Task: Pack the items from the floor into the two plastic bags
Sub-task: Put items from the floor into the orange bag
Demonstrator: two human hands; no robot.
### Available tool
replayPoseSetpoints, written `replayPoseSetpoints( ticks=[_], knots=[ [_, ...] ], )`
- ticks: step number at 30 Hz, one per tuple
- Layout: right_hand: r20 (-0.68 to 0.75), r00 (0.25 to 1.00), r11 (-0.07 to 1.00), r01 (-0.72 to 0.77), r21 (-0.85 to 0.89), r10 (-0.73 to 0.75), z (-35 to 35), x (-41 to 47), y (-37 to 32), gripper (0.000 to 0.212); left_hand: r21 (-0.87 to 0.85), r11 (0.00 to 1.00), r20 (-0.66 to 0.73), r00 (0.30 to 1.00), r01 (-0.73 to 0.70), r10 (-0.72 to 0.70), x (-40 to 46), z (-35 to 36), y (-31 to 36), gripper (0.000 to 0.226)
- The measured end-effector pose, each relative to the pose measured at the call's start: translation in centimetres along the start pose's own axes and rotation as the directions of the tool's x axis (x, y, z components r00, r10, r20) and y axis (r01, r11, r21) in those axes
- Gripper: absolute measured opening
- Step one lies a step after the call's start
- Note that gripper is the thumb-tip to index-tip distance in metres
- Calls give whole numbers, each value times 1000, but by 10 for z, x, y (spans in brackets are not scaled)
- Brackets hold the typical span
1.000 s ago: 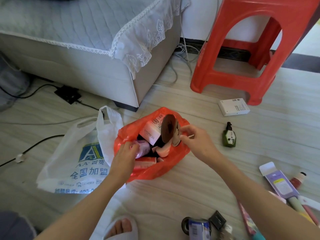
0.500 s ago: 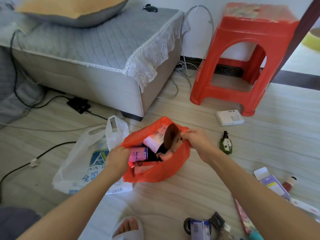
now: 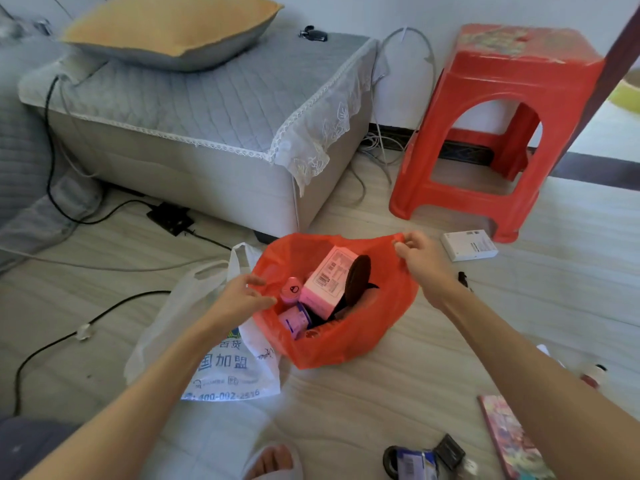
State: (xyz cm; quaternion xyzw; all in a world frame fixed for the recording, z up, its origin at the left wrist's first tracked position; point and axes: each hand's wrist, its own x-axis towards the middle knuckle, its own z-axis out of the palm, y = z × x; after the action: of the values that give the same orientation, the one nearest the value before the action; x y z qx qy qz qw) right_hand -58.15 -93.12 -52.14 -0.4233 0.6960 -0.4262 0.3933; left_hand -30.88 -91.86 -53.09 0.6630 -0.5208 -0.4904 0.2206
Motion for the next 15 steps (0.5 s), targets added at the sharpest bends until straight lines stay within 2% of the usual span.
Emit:
replayPoseSetpoints(
  ticks=[2,4,6,9,12,15],
  knots=[
    [60,998,998,-9,-69,13,-2,-7,6,14,215,976,93,995,15,-36,-4,6,3,18],
    [89,996,993,-9,-114,19,-5,-11,10,19,335,942,128,990,17,-63,-6,9,2,7],
    [71,997,991,-2,-131,12,-10,-13,10,22,249,968,67,997,11,-29,-6,9,0,16],
    [-27,999,1000,20,-8,-20,-21,-9,3,21,-68,993,-79,992,-101,96,-10,4,20,17],
    [-119,992,996,59,62,-51,-32,-1,-4,26,-80,961,-128,959,-263,252,-19,6,48,23],
    [-193,980,996,58,66,-45,-43,8,-6,29,-116,946,-153,946,-303,284,-19,21,55,27]
  ],
)
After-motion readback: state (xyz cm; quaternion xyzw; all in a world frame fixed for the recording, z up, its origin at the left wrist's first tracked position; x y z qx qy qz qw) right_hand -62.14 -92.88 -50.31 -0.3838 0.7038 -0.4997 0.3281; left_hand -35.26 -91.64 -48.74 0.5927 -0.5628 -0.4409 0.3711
